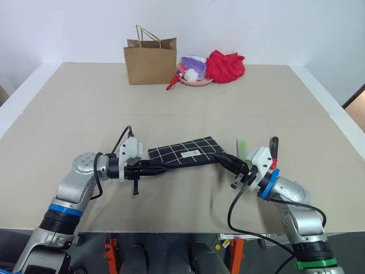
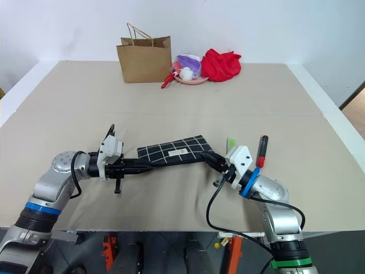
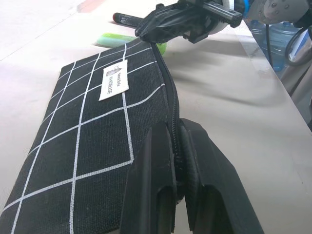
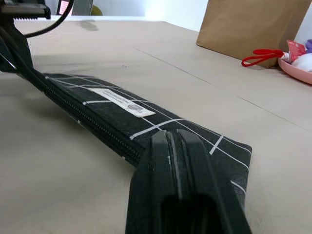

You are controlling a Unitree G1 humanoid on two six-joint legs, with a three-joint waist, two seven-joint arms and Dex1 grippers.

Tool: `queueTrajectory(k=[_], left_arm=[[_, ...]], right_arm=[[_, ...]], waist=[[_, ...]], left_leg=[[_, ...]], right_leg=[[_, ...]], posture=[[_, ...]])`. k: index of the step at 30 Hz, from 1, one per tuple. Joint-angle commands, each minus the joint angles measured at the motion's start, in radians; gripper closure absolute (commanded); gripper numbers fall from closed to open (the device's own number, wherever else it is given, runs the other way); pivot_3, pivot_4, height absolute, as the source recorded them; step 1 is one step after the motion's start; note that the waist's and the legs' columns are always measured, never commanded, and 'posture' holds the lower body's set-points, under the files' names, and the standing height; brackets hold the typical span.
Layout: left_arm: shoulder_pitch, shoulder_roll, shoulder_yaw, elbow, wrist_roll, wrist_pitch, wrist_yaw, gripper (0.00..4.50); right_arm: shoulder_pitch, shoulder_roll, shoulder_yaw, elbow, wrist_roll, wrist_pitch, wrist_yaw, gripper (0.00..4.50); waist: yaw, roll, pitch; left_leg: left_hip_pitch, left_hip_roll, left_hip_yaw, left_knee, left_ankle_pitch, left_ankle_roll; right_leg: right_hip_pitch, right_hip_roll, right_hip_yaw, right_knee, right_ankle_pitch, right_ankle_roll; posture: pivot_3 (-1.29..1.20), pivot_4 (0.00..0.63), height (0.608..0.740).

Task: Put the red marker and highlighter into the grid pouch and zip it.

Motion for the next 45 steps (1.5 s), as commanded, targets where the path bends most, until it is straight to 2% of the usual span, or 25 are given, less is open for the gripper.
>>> queueTrajectory(k=[1, 7, 15, 26, 35, 41, 44, 45], left_arm=[[0.003, -0.001, 0.019, -0.039, -0.021, -0.002, 0.004, 4.5], [0.0, -0.005, 0.012, -0.027, -0.002, -0.025, 0.01, 4.5], [-0.031, -0.044, -0.009, 0.002, 0.058, -0.105, 0.04, 4.5], [-0.051, -0.09, -0.031, 0.026, 0.103, -0.166, 0.078, 4.5], [-0.06, -0.114, -0.046, 0.031, 0.122, -0.19, 0.09, 4.5], [-0.06, -0.114, -0.044, 0.028, 0.123, -0.193, 0.09, 4.5], [-0.059, -0.112, -0.043, 0.027, 0.122, -0.193, 0.089, 4.5], [-0.059, -0.111, -0.042, 0.026, 0.121, -0.192, 0.089, 4.5]], right_arm=[[-0.017, -0.017, -0.02, -0.017, 0.012, -0.017, 0.01, 4.46], [-0.041, -0.018, 0.007, -0.105, 0.06, 0.077, 0.018, 4.46], [-0.092, 0.036, 0.14, -0.209, 0.042, 0.241, -0.037, 4.46], [-0.205, 0.122, 0.241, -0.214, 0.013, 0.344, -0.092, 4.46], [-0.268, 0.176, 0.276, -0.2, 0.005, 0.4, -0.115, 4.46], [-0.265, 0.165, 0.235, -0.197, 0.039, 0.429, -0.112, 4.46], [-0.261, 0.162, 0.192, -0.228, 0.11, 0.498, -0.112, 3.58], [-0.259, 0.149, 0.187, -0.244, 0.117, 0.498, -0.1, 3.11]], waist=[[0.0, 0.0, 0.0], [0.0, 0.0, 0.0], [0.002, 0.0, 0.0], [0.004, 0.0, 0.0], [0.004, 0.0, 0.0], [0.004, 0.0, 0.0], [0.004, 0.0, 0.0], [0.004, 0.0, 0.0]], left_leg=[[0.0, 0.0, 0.0, 0.0, 0.0, 0.0], [0.0, 0.0, 0.0, 0.0, 0.0, 0.0], [0.0, 0.0, 0.0, 0.0, 0.0, 0.0], [-0.001, 0.0, -0.001, 0.0, 0.0, 0.0], [-0.001, 0.0, -0.001, 0.0, 0.0, 0.0], [-0.001, 0.0, -0.001, 0.0, 0.0, 0.0], [-0.001, 0.0, -0.001, 0.0, 0.0, 0.0], [-0.001, 0.0, -0.001, 0.0, 0.0, 0.0]], right_leg=[[0.0, 0.0, 0.0, 0.0, 0.0, 0.0], [0.0, 0.0, 0.0, 0.0, 0.0, 0.0], [0.0, 0.0, 0.0, 0.0, 0.0, 0.0], [0.0, 0.0, -0.001, 0.0, 0.0, 0.0], [0.0, 0.0, -0.001, 0.001, 0.0, 0.0], [0.0, 0.0, -0.001, 0.001, 0.0, 0.0], [0.0, 0.0, -0.001, 0.001, 0.0, 0.0], [0.0, 0.0, -0.001, 0.001, 0.0, 0.0]], posture=[[0.0, 0.15, 0.74], [0.0, 0.15, 0.74], [0.0, 0.15, 0.74], [0.0, 0.15, 0.74], [0.0, 0.15, 0.74], [0.0, 0.15, 0.74], [0.0, 0.15, 0.74], [0.0, 0.15, 0.74]])
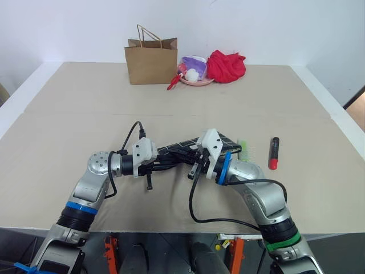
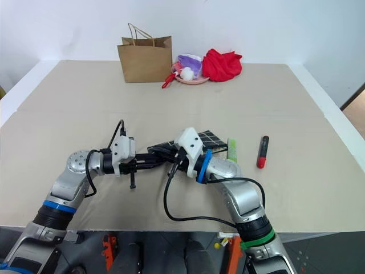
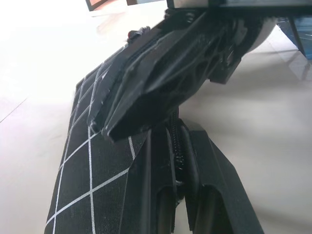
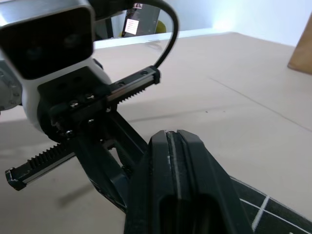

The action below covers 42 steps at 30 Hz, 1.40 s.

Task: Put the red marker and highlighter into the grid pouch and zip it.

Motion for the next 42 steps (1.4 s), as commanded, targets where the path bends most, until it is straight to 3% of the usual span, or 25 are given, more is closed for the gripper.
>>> queueTrajectory(k=[1, 4, 6, 8, 12, 17, 25, 36, 42], left_arm=[[-0.017, 0.0, 0.002, -0.023, -0.008, -0.016, -0.001, 4.5], [-0.015, 0.005, 0.007, -0.028, -0.012, -0.012, -0.002, 4.5], [-0.015, 0.01, 0.012, -0.03, -0.015, -0.009, -0.002, 4.5], [-0.013, 0.017, 0.018, -0.027, -0.018, -0.01, -0.004, 4.5], [-0.005, 0.04, 0.036, -0.014, -0.034, -0.011, -0.022, 4.5], [-0.02, 0.067, 0.049, 0.003, -0.068, 0.008, -0.057, 4.5], [-0.053, 0.075, 0.052, 0.029, -0.076, 0.013, -0.079, 4.5], [-0.03, 0.102, 0.064, 0.006, -0.088, 0.015, -0.087, 4.5], [-0.019, 0.109, 0.071, -0.003, -0.095, 0.023, -0.086, 4.5]], right_arm=[[-0.002, -0.028, -0.057, -0.1, 0.094, 0.05, 0.033, 2.55], [0.017, -0.077, -0.137, -0.173, 0.196, 0.094, 0.061, 1.52], [0.031, -0.103, -0.228, -0.2, 0.271, 0.131, 0.034, 0.59], [0.038, -0.122, -0.317, -0.202, 0.331, 0.165, -0.011, 0.11], [0.07, -0.165, -0.474, -0.108, 0.255, 0.158, -0.178, 0.11], [0.2, -0.128, -0.483, -0.08, 0.112, 0.102, -0.34, 0.11], [0.303, -0.047, -0.383, -0.11, -0.004, 0.038, -0.422, 0.11], [0.312, 0.043, -0.436, -0.098, 0.006, 0.029, -0.515, 0.11], [0.334, 0.022, -0.389, -0.099, -0.022, 0.03, -0.48, 0.11]], waist=[[0.0, 0.0, 0.0], [0.0, 0.0, 0.0], [0.0, 0.0, 0.0], [0.0, 0.0, 0.0], [0.001, 0.0, 0.0], [0.0, 0.0, 0.0], [-0.003, 0.002, 0.001], [0.0, 0.002, 0.001], [0.0, 0.002, 0.001]], left_leg=[[0.0, 0.0, 0.0, 0.0, 0.0, 0.0], [0.0, 0.0, 0.0, 0.0, 0.0, 0.0], [-0.001, 0.0, 0.0, 0.0, 0.0, 0.0], [0.0, 0.0, -0.001, 0.0, 0.0, 0.0], [0.0, 0.0, -0.001, 0.0, 0.0, 0.0], [0.0, 0.0, -0.001, -0.001, 0.0, 0.0], [0.0, 0.0, -0.001, -0.002, 0.0, 0.0], [0.0, 0.0, -0.001, -0.001, 0.0, 0.0], [0.0, 0.0, -0.001, -0.001, 0.0, 0.0]], right_leg=[[0.0, 0.0, 0.0, 0.0, 0.0, 0.0], [0.0, 0.0, 0.0, 0.0, 0.0, 0.0], [0.0, 0.0, 0.0, 0.0, -0.001, 0.0], [0.0, 0.0, 0.0, 0.0, -0.001, 0.0], [0.0, 0.0, 0.0, 0.0, 0.0, 0.0], [-0.001, 0.0, -0.001, 0.0, -0.001, -0.001], [-0.001, 0.0, -0.001, 0.001, -0.001, -0.001], [-0.001, 0.0, -0.001, 0.001, -0.001, -0.001], [-0.001, 0.0, -0.001, 0.001, -0.001, -0.001]], posture=[[0.0, 0.15, 0.74], [0.0, 0.15, 0.74], [0.0, 0.15, 0.74], [0.0, 0.15, 0.74], [0.0, 0.15, 0.74], [0.0, 0.15, 0.74], [0.0, 0.15, 0.74], [0.0, 0.15, 0.74], [0.0, 0.15, 0.74]])
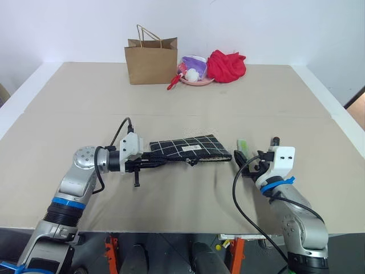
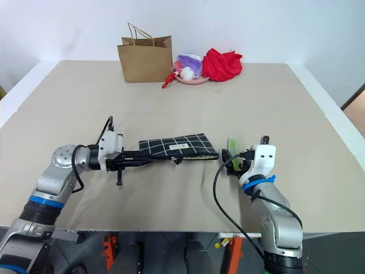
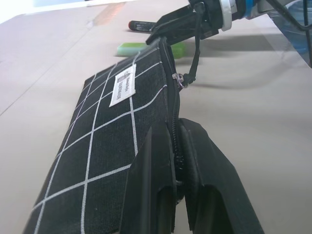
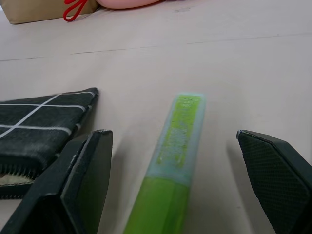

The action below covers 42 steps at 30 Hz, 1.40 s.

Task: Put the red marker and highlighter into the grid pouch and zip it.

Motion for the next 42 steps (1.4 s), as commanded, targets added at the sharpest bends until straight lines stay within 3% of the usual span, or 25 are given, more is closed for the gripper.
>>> queueTrajectory(k=[1, 12, 15, 21, 27, 32, 38, 42], left_arm=[[0.003, 0.008, 0.025, -0.044, -0.022, 0.004, -0.001, 4.5], [0.005, -0.014, 0.032, -0.1, -0.057, 0.069, 0.035, 4.5], [0.007, -0.013, 0.032, -0.105, -0.059, 0.076, 0.038, 4.5], [0.016, -0.008, 0.027, -0.1, -0.055, 0.071, 0.038, 4.5], [0.021, -0.006, 0.019, -0.098, -0.047, 0.067, 0.031, 4.5], [0.035, 0.009, 0.013, -0.09, -0.045, 0.063, 0.002, 4.5], [0.027, 0.002, 0.012, -0.08, -0.052, 0.075, -0.011, 4.5], [0.013, -0.007, 0.017, -0.074, -0.068, 0.103, -0.014, 4.5]], right_arm=[[0.012, -0.013, 0.025, -0.035, -0.013, -0.01, 0.019, 0.11], [0.037, -0.01, 0.08, 0.005, -0.095, 0.016, -0.022, 0.11], [0.041, 0.0, 0.081, 0.006, -0.104, 0.016, -0.03, 0.92], [0.048, 0.009, 0.068, -0.002, -0.097, 0.025, -0.035, 3.41], [0.047, -0.029, 0.054, -0.01, -0.082, 0.015, 0.019, 3.39], [-0.011, -0.127, -0.035, -0.004, -0.024, -0.027, 0.129, 3.39], [-0.107, -0.307, -0.147, 0.036, 0.115, -0.147, 0.407, 3.39], [-0.087, -0.424, -0.153, -0.055, 0.303, -0.061, 0.634, 3.39]], waist=[[0.0, 0.0, 0.0], [0.0, 0.0, 0.0], [0.0, 0.0, 0.0], [-0.001, 0.0, 0.0], [0.0, 0.0, 0.0], [0.0, 0.0, 0.0], [0.0, 0.001, 0.0], [0.0, 0.001, 0.0]], left_leg=[[0.0, 0.0, 0.0, 0.0, 0.0, 0.0], [0.0, 0.0, 0.0, 0.0, 0.0, 0.0], [0.0, 0.0, 0.0, 0.0, 0.0, 0.0], [0.0, 0.0, 0.0, 0.0, 0.0, 0.0], [0.0, 0.0, 0.0, 0.0, 0.0, 0.0], [0.0, 0.0, 0.0, 0.0, 0.0, 0.0], [0.001, 0.0, 0.0, 0.0, 0.0, 0.0], [0.001, 0.0, 0.0, 0.0, 0.0, 0.001]], right_leg=[[0.0, 0.0, 0.0, 0.0, 0.0, 0.0], [0.0, 0.0, 0.0, 0.0, 0.0, 0.0], [0.0, 0.0, 0.0, 0.0, 0.0, 0.0], [0.0, 0.0, 0.0, 0.0, 0.0, 0.0], [0.0, 0.0, 0.0, 0.0, 0.0, -0.001], [0.0, 0.0, 0.0, 0.0, -0.001, 0.0], [0.0, 0.0, 0.0, 0.0, 0.0, 0.0], [0.001, 0.0, 0.0, 0.0, -0.001, 0.0]], posture=[[0.0, 0.15, 0.74], [0.0, 0.15, 0.74], [0.0, 0.15, 0.74], [0.0, 0.15, 0.74], [0.0, 0.15, 0.74], [0.0, 0.15, 0.74], [0.0, 0.15, 0.74], [0.0, 0.15, 0.74]])
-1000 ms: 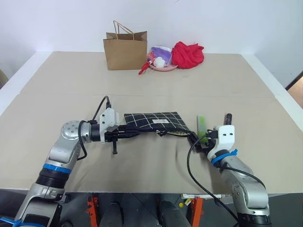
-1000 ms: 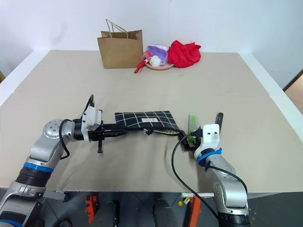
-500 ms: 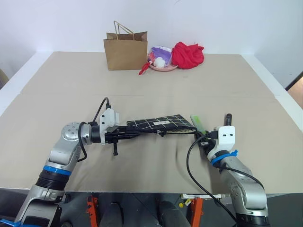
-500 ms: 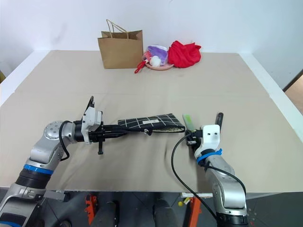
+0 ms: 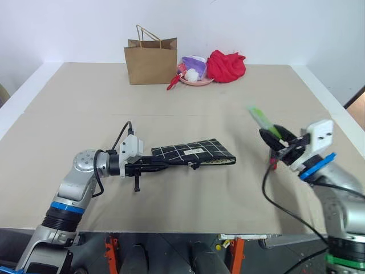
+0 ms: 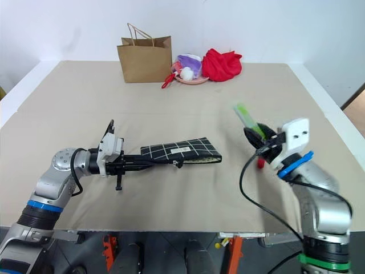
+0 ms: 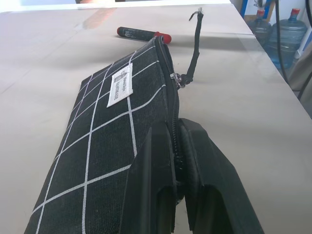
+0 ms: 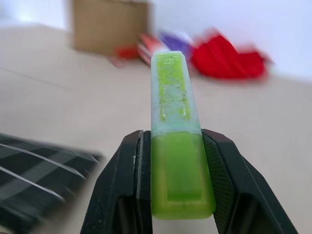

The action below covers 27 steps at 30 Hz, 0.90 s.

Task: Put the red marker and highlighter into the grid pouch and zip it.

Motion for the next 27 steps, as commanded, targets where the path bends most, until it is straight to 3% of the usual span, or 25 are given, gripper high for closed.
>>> queueTrajectory(k=[1, 7, 15, 27], left_arm=[[-0.026, -0.001, 0.016, -0.01, -0.024, 0.019, -0.004, 4.5], [-0.037, -0.008, 0.018, -0.014, -0.024, 0.02, -0.002, 4.5], [-0.028, -0.019, 0.013, -0.05, -0.03, 0.029, 0.008, 4.5], [0.012, -0.014, 0.004, -0.091, -0.023, 0.032, 0.011, 4.5]], right_arm=[[0.033, -0.102, -0.013, -0.118, 0.184, 0.085, 0.201, 3.39], [0.166, -0.263, 0.015, -0.198, 0.248, 0.163, 0.383, 3.39], [0.164, -0.269, 0.112, -0.137, 0.128, 0.127, 0.366, 3.39], [0.098, -0.267, 0.151, -0.074, 0.101, 0.12, 0.389, 3.39]], waist=[[0.001, 0.0, 0.0], [0.005, 0.0, 0.0], [0.001, 0.0, 0.0], [0.002, 0.0, 0.0]], left_leg=[[-0.001, 0.0, 0.0, 0.0, 0.0, 0.0], [-0.001, 0.0, 0.0, 0.001, -0.001, 0.001], [0.0, 0.0, 0.0, 0.006, 0.0, 0.0], [-0.001, 0.0, 0.0, 0.006, 0.0, 0.0]], right_leg=[[0.0, 0.0, 0.0, 0.0, 0.0, 0.0], [0.001, 0.0, 0.0, 0.0, -0.001, 0.001], [0.001, 0.0, 0.0, 0.0, 0.0, -0.003], [0.001, -0.001, 0.0, 0.0, 0.001, 0.001]], posture=[[0.0, 0.15, 0.74], [0.0, 0.15, 0.74], [0.0, 0.15, 0.74], [0.0, 0.15, 0.74]])
